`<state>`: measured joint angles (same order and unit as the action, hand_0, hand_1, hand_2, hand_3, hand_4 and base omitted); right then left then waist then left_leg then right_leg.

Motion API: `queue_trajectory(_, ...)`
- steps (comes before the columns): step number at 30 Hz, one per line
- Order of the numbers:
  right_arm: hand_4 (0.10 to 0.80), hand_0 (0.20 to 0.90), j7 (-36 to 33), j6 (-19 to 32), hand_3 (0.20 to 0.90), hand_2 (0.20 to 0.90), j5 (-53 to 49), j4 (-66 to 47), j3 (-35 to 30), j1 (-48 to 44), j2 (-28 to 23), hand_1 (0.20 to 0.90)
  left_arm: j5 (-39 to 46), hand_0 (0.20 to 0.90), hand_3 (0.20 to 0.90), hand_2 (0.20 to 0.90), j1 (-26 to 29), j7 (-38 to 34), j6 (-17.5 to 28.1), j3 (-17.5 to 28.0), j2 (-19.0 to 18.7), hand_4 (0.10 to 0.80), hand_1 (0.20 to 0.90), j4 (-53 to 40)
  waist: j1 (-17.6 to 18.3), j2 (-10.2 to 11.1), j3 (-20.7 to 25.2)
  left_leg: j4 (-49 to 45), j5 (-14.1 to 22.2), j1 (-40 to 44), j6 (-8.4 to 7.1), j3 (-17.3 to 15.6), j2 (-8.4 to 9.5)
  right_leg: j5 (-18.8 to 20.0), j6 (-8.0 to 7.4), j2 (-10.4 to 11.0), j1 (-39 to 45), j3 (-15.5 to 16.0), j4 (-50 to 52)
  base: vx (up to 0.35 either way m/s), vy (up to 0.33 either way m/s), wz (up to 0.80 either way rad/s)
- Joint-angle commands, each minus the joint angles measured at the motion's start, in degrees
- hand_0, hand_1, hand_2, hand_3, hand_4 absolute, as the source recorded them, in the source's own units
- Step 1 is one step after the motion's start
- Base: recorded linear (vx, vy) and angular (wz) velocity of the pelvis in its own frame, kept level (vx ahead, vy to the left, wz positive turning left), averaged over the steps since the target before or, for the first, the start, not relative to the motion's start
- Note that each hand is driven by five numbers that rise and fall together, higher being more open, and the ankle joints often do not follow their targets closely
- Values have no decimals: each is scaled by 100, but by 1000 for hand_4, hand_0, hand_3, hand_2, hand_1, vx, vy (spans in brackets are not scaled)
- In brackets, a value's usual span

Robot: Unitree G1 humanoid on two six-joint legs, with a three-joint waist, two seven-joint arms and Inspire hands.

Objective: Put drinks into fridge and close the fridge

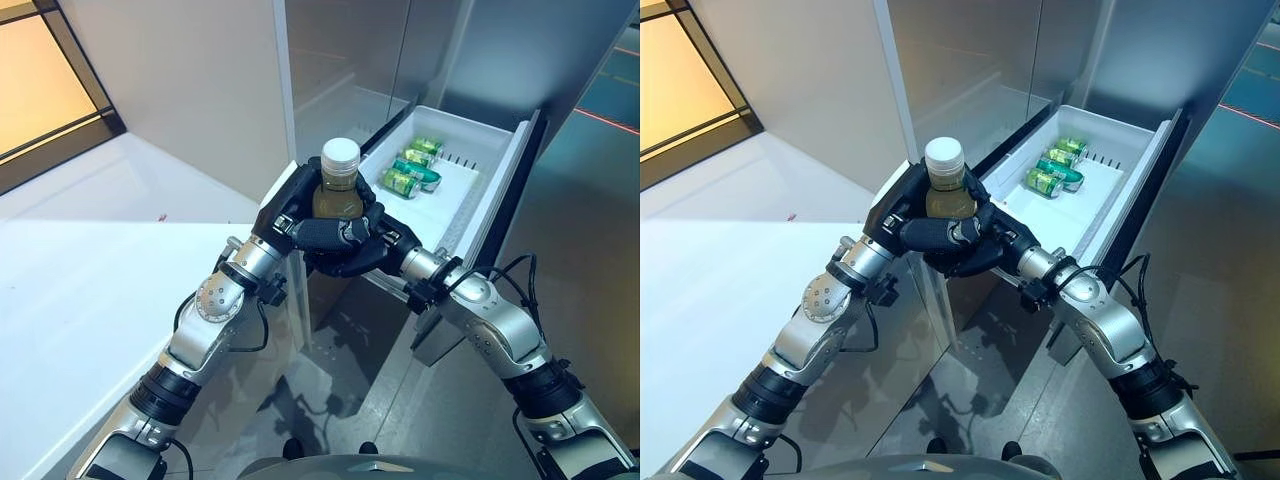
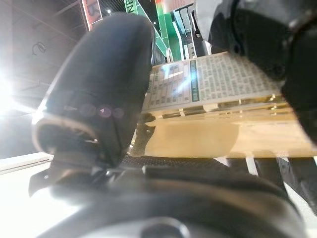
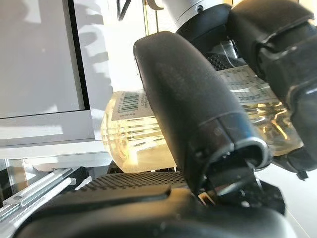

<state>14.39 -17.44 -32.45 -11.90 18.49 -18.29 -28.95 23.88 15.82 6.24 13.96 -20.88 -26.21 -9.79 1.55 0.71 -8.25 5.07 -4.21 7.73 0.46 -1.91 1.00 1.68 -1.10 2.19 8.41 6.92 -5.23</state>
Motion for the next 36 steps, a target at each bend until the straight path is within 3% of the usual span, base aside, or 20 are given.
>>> queue_trajectory(1,100,300,15,392,200,300,-167,-533,-155,-714,232,300,-517,300,200,300,1118,-512,1585,16,169,100,300,-293,27,160,612,-7,478,116,-39,-314,-64,28,-195,21,28,26,50,0,0,0)
queue_trajectory(5,100,300,-67,324,200,300,-100,-542,-181,-732,172,300,-952,300,200,300,1200,-797,1920,73,74,100,300,-433,45,165,628,-7,477,96,-40,-311,-69,21,-191,8,5,-15,58,0,0,0)
queue_trajectory(9,100,300,-154,429,200,300,12,-535,-197,-730,144,300,-1185,300,200,300,1279,-876,1909,28,32,100,300,-533,66,164,618,-7,479,93,-34,-309,-72,18,-185,-4,0,-43,65,0,0,0)
queue_trajectory(14,100,300,-443,815,200,300,819,-563,-286,-813,98,300,-1491,300,200,300,1386,-1060,2062,-14,-43,100,300,-587,77,160,615,-7,482,94,-33,-317,-71,24,-188,-10,-4,-62,65,0,0,0)
queue_trajectory(15,100,300,-530,923,200,300,1082,-582,-316,-844,68,300,-1467,479,409,479,1405,-1056,2031,-18,-48,309,479,-605,85,156,611,-7,483,92,-31,-316,-70,26,-186,-15,-8,-80,64,0,0,0)
queue_trajectory(16,100,300,-672,1059,200,300,1467,-600,-372,-880,26,300,-1367,900,900,900,1423,-1050,2020,-21,-53,800,900,-611,96,149,609,-7,486,88,-27,-315,-71,27,-182,-24,-15,-105,63,0,0,0)
queue_trajectory(19,100,300,-1098,1406,200,300,2405,-603,-591,-1006,-138,300,-642,900,900,900,1391,-899,1841,32,7,800,900,-639,106,133,605,-7,496,93,-31,-319,-81,28,-185,-36,-23,-153,70,0,0,0)
queue_trajectory(24,100,300,-1974,1561,200,300,3305,-543,-1014,-1259,-377,300,448,900,900,900,1088,-568,1484,233,359,800,900,-747,64,128,555,-7,505,101,-33,-292,-91,26,-176,-56,-32,-169,101,0,0,0)
queue_trajectory(32,100,300,-3008,1460,200,300,3130,147,-1421,-1702,-907,300,747,900,900,900,687,-168,938,465,348,800,900,-805,-74,154,505,-7,491,76,-37,-129,-77,-38,-130,-62,-32,-118,180,7,-5,3)
queue_trajectory(36,100,300,-3477,1564,200,300,3217,775,-1496,-1917,-1156,300,1269,900,900,900,493,480,389,417,255,800,900,-671,-195,161,515,-7,483,73,-47,-70,-72,-40,-125,-38,25,13,146,35,-16,5)
